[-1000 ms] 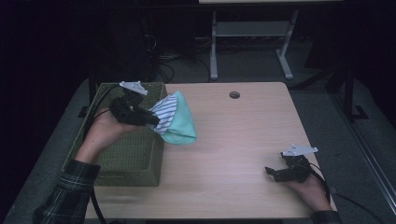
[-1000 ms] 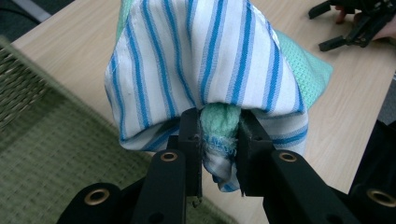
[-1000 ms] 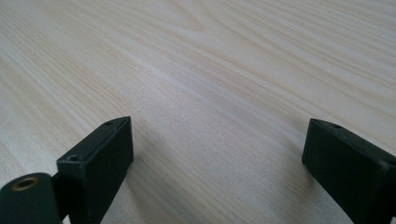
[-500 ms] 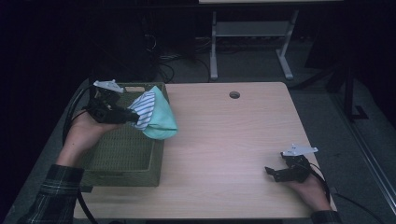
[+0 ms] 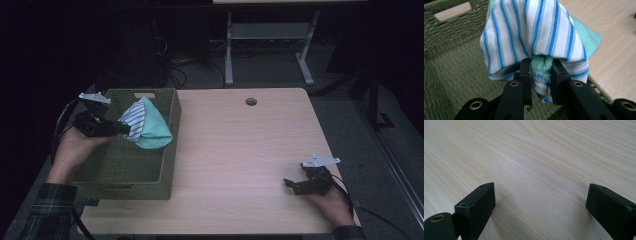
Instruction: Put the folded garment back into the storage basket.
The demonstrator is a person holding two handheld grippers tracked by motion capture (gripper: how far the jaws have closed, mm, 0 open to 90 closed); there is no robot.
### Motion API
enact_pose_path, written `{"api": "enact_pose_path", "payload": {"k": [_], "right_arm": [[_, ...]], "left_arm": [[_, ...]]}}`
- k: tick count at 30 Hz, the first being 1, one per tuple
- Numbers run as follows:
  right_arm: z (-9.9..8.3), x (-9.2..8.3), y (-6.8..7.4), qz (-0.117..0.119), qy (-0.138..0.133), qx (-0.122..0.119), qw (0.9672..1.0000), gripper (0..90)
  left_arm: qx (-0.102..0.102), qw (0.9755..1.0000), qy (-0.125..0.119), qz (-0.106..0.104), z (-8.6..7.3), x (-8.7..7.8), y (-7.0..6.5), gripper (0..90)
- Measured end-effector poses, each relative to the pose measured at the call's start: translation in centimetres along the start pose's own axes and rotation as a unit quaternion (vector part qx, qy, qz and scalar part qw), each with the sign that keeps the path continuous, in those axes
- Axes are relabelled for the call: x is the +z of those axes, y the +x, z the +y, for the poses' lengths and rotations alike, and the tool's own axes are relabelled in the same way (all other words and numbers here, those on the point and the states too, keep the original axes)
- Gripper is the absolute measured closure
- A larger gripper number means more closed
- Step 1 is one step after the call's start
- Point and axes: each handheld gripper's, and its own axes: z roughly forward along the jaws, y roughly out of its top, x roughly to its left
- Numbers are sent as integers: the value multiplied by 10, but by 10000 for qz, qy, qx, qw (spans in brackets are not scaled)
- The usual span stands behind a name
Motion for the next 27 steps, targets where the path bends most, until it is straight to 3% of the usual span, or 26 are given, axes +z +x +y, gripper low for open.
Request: {"api": "enact_pose_path", "payload": {"k": [14, 27], "right_arm": [[0, 0, 0, 1, 1, 0, 10000, 85], [0, 0, 0, 0, -1, -1, 10000, 84]], "left_arm": [[-340, 9991, 148, 184, -28, 15, 24, 741], [-447, 9978, 377, 313, -44, 42, 33, 740]]}}
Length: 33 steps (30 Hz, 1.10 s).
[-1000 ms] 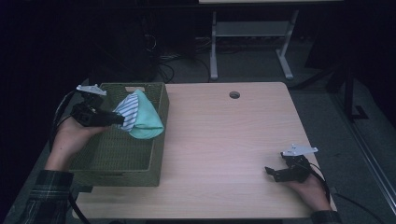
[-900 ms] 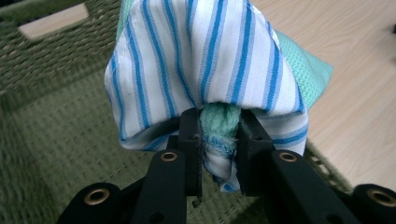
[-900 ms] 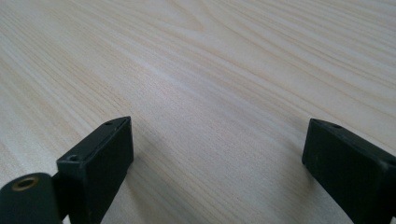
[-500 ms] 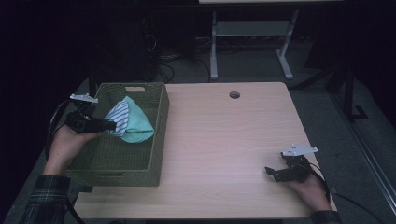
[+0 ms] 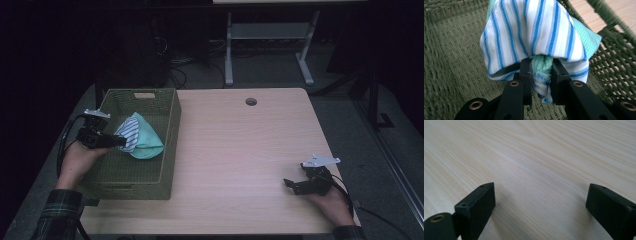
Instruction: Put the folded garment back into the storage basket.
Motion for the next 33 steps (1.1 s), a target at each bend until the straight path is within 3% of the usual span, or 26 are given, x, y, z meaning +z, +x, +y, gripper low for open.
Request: {"api": "enact_pose_path", "payload": {"k": [18, 24, 33], "right_arm": [[0, 0, 0, -3, -10, -18, 10000, 84], [0, 0, 0, 1, -9, -17, 10000, 84], [0, 0, 0, -2, -9, -18, 10000, 85]], "left_arm": [[-127, 9988, 478, -7, -15, 39, 15, 740], [-126, 9973, 718, 50, -21, 49, 22, 737], [-47, 9942, 1072, 121, -23, 61, 20, 720]]}}
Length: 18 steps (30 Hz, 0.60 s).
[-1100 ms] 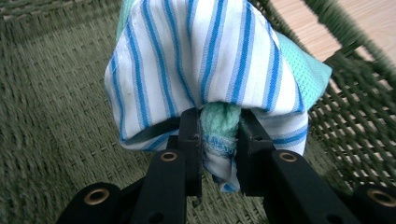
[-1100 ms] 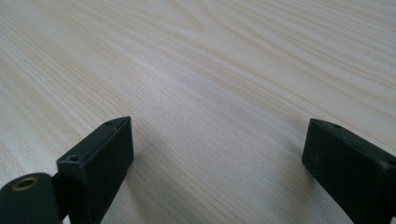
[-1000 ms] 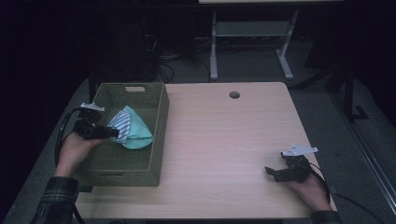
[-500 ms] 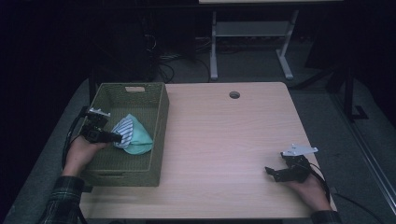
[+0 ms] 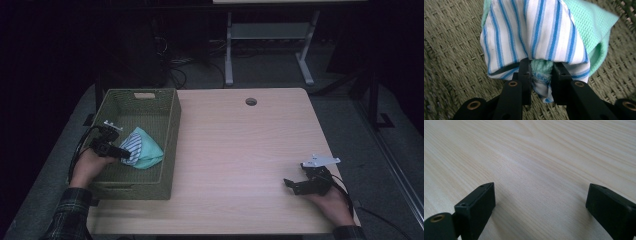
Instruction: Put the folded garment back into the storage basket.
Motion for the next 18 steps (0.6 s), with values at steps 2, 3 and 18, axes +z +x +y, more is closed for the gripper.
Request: {"api": "enact_pose_path", "payload": {"k": [2, 3, 18], "right_arm": [[0, 0, 0, 0, 0, 1, 10000, 85], [0, 0, 0, 0, -1, 1, 10000, 85], [0, 0, 0, -2, -11, 4, 10000, 85]], "left_arm": [[30, 10000, 77, 14, 0, 2, 1, 717], [36, 9999, 122, 24, 0, 3, 1, 713], [6, 9993, -360, 121, -2, -15, 1, 350]]}}
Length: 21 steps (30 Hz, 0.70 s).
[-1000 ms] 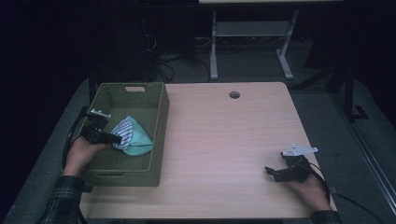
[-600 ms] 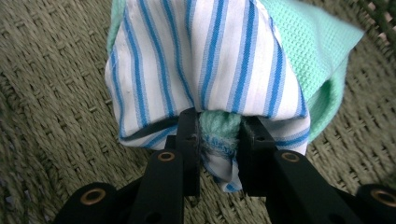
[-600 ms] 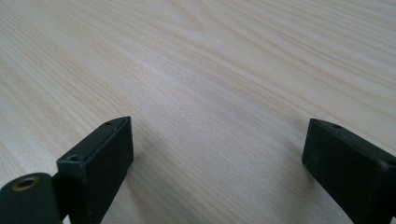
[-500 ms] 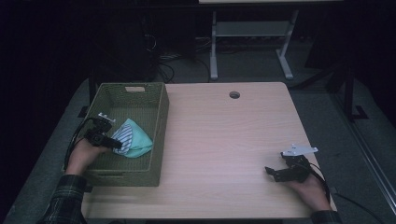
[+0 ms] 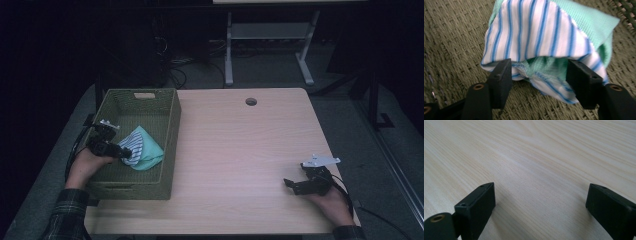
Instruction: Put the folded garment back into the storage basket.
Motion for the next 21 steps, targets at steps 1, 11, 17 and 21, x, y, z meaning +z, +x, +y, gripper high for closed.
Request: {"api": "enact_pose_path", "payload": {"k": [1, 11, 17, 21], "right_arm": [[0, 0, 0, -8, 6, 3, 10000, 85], [0, 0, 0, -16, 8, 7, 10000, 85], [0, 0, 0, -15, 10, 11, 10000, 85], [0, 0, 0, -16, 8, 7, 10000, 85]], "left_arm": [[-32, 10000, -61, -16, 0, -3, -1, 328], [45, 9984, -554, -81, 16, -24, -12, 166], [120, 9968, -774, -173, 26, -32, -24, 139], [206, 9953, -917, -247, 31, -36, -33, 136]]}}
